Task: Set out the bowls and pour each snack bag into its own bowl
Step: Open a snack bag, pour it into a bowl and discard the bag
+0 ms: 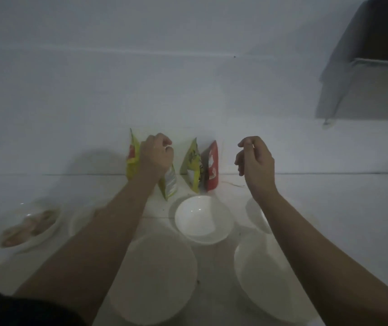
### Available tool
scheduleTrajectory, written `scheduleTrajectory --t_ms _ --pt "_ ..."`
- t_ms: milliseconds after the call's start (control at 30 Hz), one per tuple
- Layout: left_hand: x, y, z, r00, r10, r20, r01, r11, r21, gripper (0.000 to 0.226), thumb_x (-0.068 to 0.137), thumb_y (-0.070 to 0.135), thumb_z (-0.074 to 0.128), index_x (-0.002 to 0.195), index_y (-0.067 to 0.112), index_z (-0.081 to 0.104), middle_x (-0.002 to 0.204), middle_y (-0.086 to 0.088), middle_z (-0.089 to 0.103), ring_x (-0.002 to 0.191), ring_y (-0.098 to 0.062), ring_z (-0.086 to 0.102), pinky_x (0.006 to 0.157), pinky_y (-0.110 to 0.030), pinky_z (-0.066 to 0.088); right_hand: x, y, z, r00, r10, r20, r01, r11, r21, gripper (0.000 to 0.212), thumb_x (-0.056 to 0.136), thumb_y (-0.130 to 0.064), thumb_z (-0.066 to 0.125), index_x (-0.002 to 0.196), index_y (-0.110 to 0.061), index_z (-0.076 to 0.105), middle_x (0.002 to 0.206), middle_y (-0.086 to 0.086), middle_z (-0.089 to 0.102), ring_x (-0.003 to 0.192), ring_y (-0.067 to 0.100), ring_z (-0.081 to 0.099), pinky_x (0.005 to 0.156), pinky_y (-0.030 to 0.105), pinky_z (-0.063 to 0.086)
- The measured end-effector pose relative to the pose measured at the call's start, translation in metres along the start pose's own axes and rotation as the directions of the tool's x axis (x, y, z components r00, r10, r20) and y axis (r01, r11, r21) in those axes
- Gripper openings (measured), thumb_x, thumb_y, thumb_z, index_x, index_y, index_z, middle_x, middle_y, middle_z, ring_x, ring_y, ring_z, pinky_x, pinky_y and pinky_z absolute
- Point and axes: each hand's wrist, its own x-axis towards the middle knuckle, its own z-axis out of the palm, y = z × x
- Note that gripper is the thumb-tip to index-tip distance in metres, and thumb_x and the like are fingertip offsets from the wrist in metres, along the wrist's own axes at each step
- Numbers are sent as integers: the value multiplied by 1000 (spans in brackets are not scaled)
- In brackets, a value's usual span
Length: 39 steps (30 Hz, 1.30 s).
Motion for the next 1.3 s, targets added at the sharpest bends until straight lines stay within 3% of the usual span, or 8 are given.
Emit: scheduleTrajectory --t_ms 100,267,467,700,900,1000,1133,1300 --pt "28 -20 -5 999 -41 -12 42 985 165 40 76 31 45 103 9 64 105 -18 59 101 -40 54 88 -45 45 16 7 28 1000 -2 18 2 1000 -15 24 104 -22 40 90 -15 57 62 1 60 53 13 52 55 26 45" --pt "53 -42 -3 936 -347 66 315 905 287 48 88 23 59 127 4 38 130 -19 42 121 -40 42 95 -48 44 30 14 64 999 -1 32 2 1000 -14 25 105 -18 40 88 -14 57 61 3 60 51 10 52 53 23 44" --pt "50 -71 -2 870 -477 129 454 874 171 39 91 18 45 126 0 44 115 -18 58 96 -34 56 73 -38 42 25 20 81 998 26 61 -26 1000 1 25 105 -20 41 89 -9 58 59 -1 59 52 14 51 54 30 46" --pt "29 -30 -39 935 -355 -20 350 911 216 49 99 26 31 145 11 41 129 -19 57 118 -38 53 93 -43 43 12 1 68 996 5 86 -6 1000 3 24 103 -18 42 86 -12 58 60 3 59 52 16 51 54 31 46" --pt "-39 71 -70 982 -88 -166 109 987 119 30 97 30 42 101 6 61 91 -18 61 91 -39 55 73 -36 37 -14 -37 34 996 -88 24 86 995 52 22 104 -14 42 91 -7 58 59 0 60 51 8 53 51 23 46" --pt "-75 113 -65 990 43 -131 -40 999 24 29 99 30 46 84 6 55 75 -8 51 75 -29 44 68 -33 32 -31 -51 1 989 -144 -33 145 989 40 21 104 -14 43 89 -9 57 61 0 59 54 11 54 54 31 47" --pt "-110 172 -35 981 189 -39 -193 951 -240 35 99 30 49 102 -2 62 67 -8 52 63 -28 50 62 -35 43 -48 -54 -64 971 -186 -152 183 983 -28 20 103 -11 44 88 -11 57 61 6 59 55 14 56 56 36 47" --pt "-146 247 16 941 288 176 -227 926 -301 30 100 35 42 83 13 54 74 -4 56 76 -28 54 65 -34 34 -61 -44 -164 940 -196 -280 144 970 -196 21 104 -12 44 87 -9 57 62 5 61 56 9 58 56 34 48"
